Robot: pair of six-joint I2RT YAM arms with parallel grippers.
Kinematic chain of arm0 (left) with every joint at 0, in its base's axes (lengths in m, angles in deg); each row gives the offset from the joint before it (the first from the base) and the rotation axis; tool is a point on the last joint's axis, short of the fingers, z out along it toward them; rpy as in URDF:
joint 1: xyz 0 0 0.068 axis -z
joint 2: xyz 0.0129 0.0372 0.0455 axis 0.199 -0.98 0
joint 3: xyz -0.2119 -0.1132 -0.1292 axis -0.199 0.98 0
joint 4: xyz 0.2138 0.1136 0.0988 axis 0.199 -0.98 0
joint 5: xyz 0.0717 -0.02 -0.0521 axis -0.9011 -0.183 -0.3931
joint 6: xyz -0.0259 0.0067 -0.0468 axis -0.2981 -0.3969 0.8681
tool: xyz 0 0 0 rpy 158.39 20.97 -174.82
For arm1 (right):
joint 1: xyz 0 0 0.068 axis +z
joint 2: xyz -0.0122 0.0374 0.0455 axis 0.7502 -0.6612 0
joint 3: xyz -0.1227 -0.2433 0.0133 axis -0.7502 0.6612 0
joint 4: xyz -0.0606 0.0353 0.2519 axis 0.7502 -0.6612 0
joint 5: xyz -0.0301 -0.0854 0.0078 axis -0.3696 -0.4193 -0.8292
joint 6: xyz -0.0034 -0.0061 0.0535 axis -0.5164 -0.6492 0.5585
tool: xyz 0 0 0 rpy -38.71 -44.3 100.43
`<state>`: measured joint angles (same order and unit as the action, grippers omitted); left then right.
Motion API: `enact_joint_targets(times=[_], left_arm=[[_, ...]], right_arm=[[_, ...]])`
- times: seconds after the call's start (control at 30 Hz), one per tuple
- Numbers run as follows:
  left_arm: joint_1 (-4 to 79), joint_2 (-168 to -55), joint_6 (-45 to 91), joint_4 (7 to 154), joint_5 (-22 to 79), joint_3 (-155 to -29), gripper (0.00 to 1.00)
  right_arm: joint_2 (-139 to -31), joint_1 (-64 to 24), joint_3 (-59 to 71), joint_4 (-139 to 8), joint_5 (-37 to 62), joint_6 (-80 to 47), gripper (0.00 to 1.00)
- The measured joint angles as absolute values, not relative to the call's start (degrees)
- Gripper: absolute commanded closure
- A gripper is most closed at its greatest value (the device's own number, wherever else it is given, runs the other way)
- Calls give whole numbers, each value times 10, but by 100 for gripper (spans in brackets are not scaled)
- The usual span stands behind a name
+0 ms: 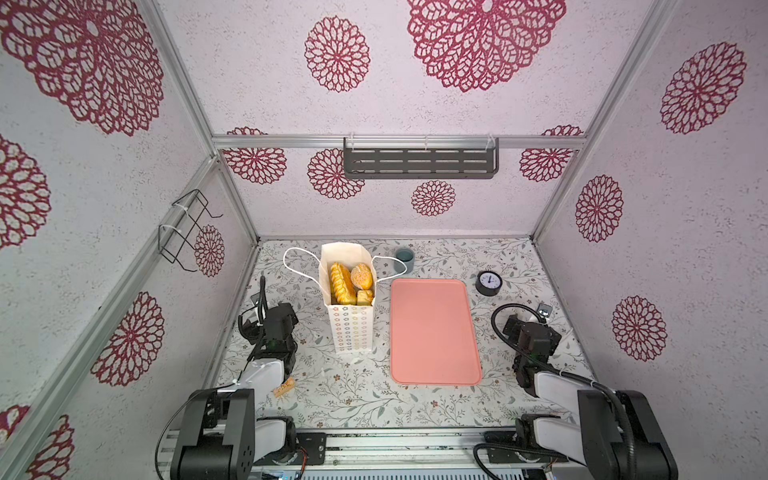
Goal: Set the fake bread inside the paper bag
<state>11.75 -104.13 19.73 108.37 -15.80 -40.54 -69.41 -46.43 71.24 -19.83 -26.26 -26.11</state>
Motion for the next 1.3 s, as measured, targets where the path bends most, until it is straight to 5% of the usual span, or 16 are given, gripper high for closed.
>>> enact_joint_targets(times=[0.47, 1.3], left_arm=[[123, -1210, 118, 1393, -114, -360, 3], [57, -1196, 164, 1280, -33, -438, 3]], right_arm=[[-863, -442, 728, 41, -207, -320, 1], [-863, -456, 685, 9, -168, -328, 1]])
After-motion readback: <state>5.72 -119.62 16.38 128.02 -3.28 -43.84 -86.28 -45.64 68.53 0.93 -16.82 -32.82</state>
